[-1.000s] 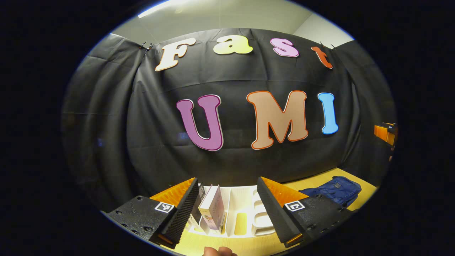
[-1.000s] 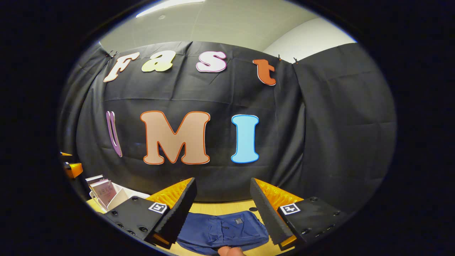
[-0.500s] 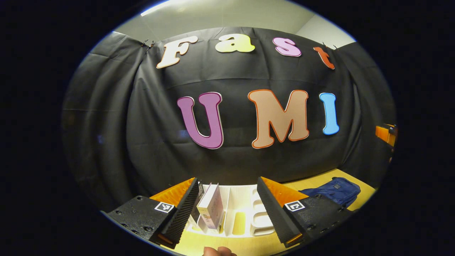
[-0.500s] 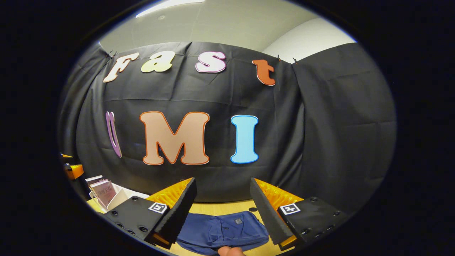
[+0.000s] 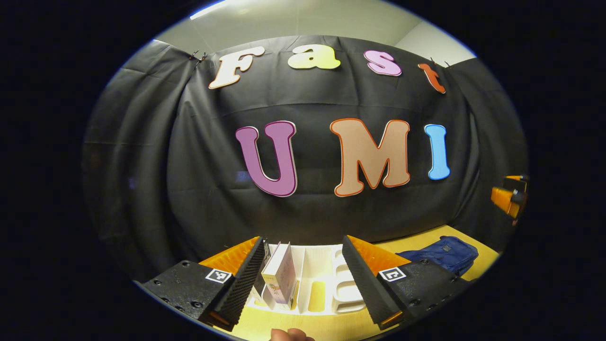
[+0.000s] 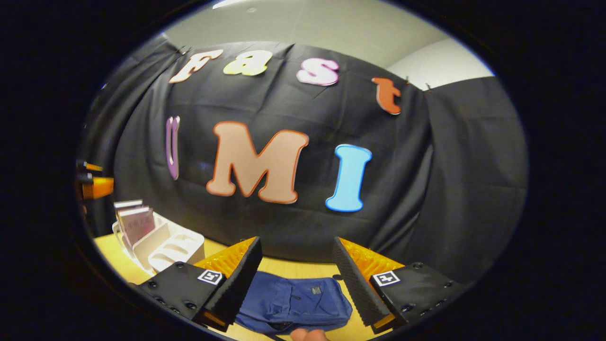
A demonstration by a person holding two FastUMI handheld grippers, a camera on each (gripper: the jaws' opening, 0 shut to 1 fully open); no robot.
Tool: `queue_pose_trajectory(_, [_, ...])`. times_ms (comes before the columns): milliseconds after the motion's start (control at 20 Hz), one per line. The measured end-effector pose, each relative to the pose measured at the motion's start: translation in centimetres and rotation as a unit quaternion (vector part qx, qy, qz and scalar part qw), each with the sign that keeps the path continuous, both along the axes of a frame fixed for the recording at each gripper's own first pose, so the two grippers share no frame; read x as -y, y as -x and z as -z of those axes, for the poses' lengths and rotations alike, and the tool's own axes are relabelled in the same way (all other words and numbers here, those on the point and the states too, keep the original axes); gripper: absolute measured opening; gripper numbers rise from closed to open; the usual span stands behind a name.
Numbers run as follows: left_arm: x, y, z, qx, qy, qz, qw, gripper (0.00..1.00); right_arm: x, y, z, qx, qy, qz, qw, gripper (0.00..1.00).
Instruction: Open the schoolbag, grab two books from the bookshelf and put them into the schoolbag.
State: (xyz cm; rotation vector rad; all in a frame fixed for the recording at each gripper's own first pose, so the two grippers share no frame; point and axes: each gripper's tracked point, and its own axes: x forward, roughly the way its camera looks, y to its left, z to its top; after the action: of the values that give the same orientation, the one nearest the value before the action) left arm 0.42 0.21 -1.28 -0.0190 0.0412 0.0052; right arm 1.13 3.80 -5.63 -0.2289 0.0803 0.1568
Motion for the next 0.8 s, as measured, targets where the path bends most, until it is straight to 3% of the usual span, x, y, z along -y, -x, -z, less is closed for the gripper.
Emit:
queue_pose_trajectory(100, [-0.6,0.2,-0.1,0.004,-0.001,-0.007,1.0,0.96,-1.0,0.1,3.5,-0.015,0.058,-0.019,0.998,0.92])
queue_pose_trajectory(150, [-0.3,0.5,0.0,0.002,0.001,0.001,1.0,1.0,-1.5,0.1,5.5,-0.027,0.093,-0.031,0.995,0.92])
queue_pose_trajectory(200, [0.2,0.8,0.2,-0.002,0.005,0.011,1.0,0.96,-1.7,0.2,7.6,-0.037,0.128,-0.043,0.99,0.98])
queue_pose_trajectory(250, [0.1,0.8,0.7,-0.009,0.006,0.012,1.0,0.97,-1.9,0.4,9.3,-0.045,0.163,-0.055,0.984,0.92])
queue_pose_trajectory(350, [-0.5,1.0,0.7,-0.012,0.007,0.001,1.0,1.0,-2.9,1.3,13.3,-0.054,0.224,-0.092,0.969,0.91])
queue_pose_trajectory(450, [-1.1,1.4,0.7,-0.012,0.006,-0.009,1.0,0.96,-3.9,1.9,18.0,-0.068,0.287,-0.132,0.946,0.9])
queue_pose_trajectory(600, [-2.3,1.7,0.6,-0.015,-0.008,-0.023,1.0,1.0,-5.0,2.0,24.6,-0.107,0.333,-0.178,0.92,0.89])
queue_pose_trajectory(650, [-2.9,2.0,0.6,-0.012,-0.012,-0.03,0.999,0.96,-5.3,1.4,26.0,-0.116,0.347,-0.188,0.911,1.0])
queue_pose_trajectory(700, [-3.5,2.3,0.5,-0.013,-0.016,-0.037,0.999,0.96,-5.5,0.7,27.0,-0.115,0.36,-0.192,0.906,0.88])
queue_pose_trajectory(800, [-4.3,2.9,0.5,-0.013,-0.019,-0.048,0.999,1.0,-5.6,0.5,28.6,-0.118,0.39,-0.196,0.892,0.88])
